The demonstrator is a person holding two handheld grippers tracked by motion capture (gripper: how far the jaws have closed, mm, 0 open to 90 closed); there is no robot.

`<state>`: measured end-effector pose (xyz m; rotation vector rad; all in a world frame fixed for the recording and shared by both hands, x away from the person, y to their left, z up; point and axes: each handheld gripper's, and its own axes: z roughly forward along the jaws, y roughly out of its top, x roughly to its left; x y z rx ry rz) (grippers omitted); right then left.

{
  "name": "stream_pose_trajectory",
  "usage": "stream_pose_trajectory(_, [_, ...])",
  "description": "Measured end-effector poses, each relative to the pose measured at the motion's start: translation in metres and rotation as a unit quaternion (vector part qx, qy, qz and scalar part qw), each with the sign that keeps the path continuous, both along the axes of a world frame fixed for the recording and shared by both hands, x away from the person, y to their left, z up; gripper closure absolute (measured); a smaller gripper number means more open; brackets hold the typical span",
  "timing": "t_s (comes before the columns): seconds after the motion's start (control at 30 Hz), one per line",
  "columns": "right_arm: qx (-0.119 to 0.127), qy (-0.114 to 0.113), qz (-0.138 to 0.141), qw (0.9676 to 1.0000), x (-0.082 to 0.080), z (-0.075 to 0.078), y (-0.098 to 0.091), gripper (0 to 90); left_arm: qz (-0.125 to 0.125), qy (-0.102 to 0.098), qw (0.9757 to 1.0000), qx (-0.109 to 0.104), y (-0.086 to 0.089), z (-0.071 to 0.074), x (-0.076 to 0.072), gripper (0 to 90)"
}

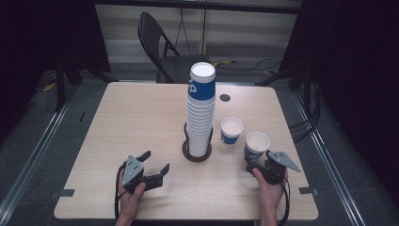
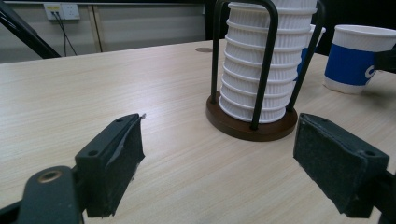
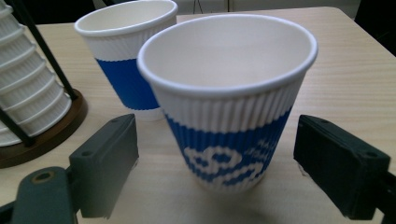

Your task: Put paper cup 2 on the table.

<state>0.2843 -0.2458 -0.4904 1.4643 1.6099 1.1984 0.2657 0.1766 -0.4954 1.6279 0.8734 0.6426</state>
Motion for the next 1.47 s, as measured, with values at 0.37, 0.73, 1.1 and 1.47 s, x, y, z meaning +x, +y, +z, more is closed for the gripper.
stream_pose_trajectory(0.37, [0.001,-0.050,-0.010,0.9987,-0.038,0.004,0.022,13.7,0.041,-0.003,0.9990,0.014,-0.004,0.000,-0.002,15.6])
stream_pose_trajectory(0.73, [0.009,-0.088,0.057,0.9944,-0.048,0.014,0.073,13.7,0.054,-0.004,0.9985,0.004,-0.006,0.000,-0.010,15.5])
stream_pose_trajectory(1.1, [-0.003,-0.089,0.126,0.9881,-0.041,0.002,0.121,13.7,0.062,-0.016,0.9979,-0.008,-0.006,-0.001,-0.015,15.5])
stream_pose_trajectory(1.47, [-0.018,-0.080,0.123,0.9891,-0.038,-0.005,0.129,13.5,0.062,-0.022,0.9978,-0.011,-0.005,-0.001,-0.016,15.6])
